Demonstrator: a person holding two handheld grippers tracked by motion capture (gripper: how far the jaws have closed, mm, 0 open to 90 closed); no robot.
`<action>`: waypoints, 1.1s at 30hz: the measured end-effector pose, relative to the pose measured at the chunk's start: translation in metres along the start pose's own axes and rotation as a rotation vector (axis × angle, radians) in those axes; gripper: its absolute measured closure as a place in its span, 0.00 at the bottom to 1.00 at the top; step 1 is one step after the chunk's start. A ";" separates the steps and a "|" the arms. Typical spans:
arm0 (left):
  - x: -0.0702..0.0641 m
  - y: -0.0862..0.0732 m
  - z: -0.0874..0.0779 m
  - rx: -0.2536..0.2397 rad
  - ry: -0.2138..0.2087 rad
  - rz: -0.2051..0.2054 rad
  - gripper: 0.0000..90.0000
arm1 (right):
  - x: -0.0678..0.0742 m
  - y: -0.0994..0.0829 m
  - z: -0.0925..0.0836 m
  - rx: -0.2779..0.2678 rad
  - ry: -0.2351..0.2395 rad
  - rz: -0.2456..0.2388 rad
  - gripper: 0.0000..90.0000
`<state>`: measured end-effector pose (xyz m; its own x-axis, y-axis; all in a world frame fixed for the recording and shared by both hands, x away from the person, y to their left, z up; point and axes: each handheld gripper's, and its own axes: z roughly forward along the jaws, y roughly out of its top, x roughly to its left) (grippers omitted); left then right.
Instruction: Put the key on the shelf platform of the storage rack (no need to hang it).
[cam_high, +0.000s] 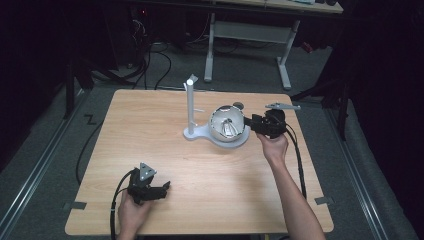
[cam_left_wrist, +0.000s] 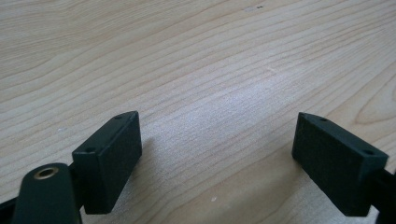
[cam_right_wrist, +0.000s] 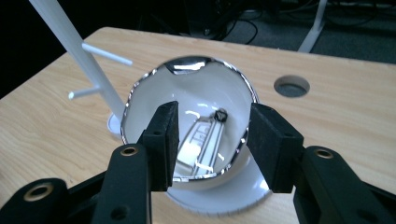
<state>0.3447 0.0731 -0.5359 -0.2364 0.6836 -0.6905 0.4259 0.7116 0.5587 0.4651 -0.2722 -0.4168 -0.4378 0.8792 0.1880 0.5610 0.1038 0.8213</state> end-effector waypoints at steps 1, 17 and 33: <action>0.000 0.000 0.000 0.000 0.000 0.000 0.18 | -0.001 -0.001 -0.001 0.003 -0.003 -0.006 0.60; 0.000 0.000 0.000 0.000 0.001 -0.004 0.18 | -0.014 -0.013 -0.040 -0.039 0.033 0.020 0.64; 0.000 0.000 0.000 0.000 0.001 -0.004 0.18 | -0.014 -0.021 -0.061 -0.039 0.020 -0.015 0.63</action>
<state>0.3447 0.0728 -0.5357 -0.2386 0.6810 -0.6923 0.4249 0.7142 0.5562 0.4162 -0.3152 -0.4039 -0.4599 0.8683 0.1858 0.5263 0.0981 0.8446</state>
